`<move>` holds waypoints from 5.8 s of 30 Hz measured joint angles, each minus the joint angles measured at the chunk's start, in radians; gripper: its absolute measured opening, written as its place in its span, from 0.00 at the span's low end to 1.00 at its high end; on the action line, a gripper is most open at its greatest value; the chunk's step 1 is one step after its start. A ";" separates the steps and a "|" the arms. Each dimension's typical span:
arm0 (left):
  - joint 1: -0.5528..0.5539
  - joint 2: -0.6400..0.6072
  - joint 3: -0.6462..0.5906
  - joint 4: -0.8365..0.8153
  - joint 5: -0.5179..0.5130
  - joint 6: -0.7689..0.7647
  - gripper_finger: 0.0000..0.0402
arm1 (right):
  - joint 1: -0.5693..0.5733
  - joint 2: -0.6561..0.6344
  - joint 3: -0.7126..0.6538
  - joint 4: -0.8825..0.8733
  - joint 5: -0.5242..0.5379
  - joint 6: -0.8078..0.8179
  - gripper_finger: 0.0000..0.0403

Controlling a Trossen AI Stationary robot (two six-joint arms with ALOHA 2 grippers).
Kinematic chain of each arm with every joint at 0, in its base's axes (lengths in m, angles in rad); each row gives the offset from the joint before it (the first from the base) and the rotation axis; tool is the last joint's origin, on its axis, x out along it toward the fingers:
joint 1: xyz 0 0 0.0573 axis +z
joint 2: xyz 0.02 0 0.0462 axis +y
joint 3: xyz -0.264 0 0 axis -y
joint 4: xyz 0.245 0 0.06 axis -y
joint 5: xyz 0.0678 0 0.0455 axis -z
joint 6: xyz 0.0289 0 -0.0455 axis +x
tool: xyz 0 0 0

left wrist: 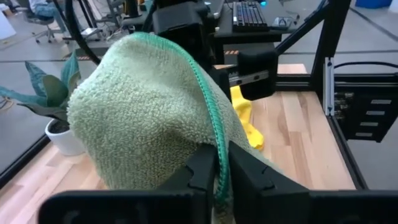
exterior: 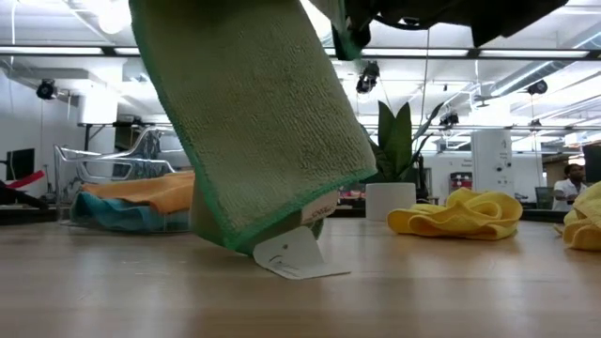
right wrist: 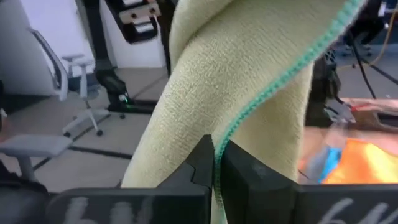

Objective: Fold microfiber towels
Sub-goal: Fold the green microfiber cloth

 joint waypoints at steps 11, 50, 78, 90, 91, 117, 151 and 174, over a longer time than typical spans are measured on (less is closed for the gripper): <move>-0.002 -0.015 0.000 -0.062 0.022 0.002 0.10 | 0.040 -0.203 0.039 -0.337 0.041 -0.107 0.02; 0.008 -0.308 0.071 -0.255 0.122 0.058 0.00 | -0.005 -0.263 0.756 -1.596 0.370 -0.307 0.02; 0.121 -0.240 0.156 -0.504 0.384 -0.078 0.00 | -0.016 -0.264 0.774 -1.582 0.507 -0.388 0.02; 0.012 -0.090 0.163 -0.475 0.473 -0.198 0.00 | 0.112 -0.262 0.676 -1.700 0.091 -0.094 0.02; -0.001 -0.063 0.163 -0.463 0.486 -0.220 0.00 | 0.134 -0.262 0.646 -1.673 0.077 -0.074 0.02; -0.060 0.313 0.147 -0.393 0.620 -0.553 0.00 | 0.124 -0.215 0.108 -0.954 0.316 -0.084 0.02; -0.041 0.316 0.013 -0.258 0.551 -0.683 0.00 | -0.041 0.150 0.196 -0.936 0.158 -0.185 0.02; -0.039 0.316 0.003 -0.225 0.504 -0.683 0.00 | -0.041 0.149 0.190 -0.940 0.159 -0.187 0.02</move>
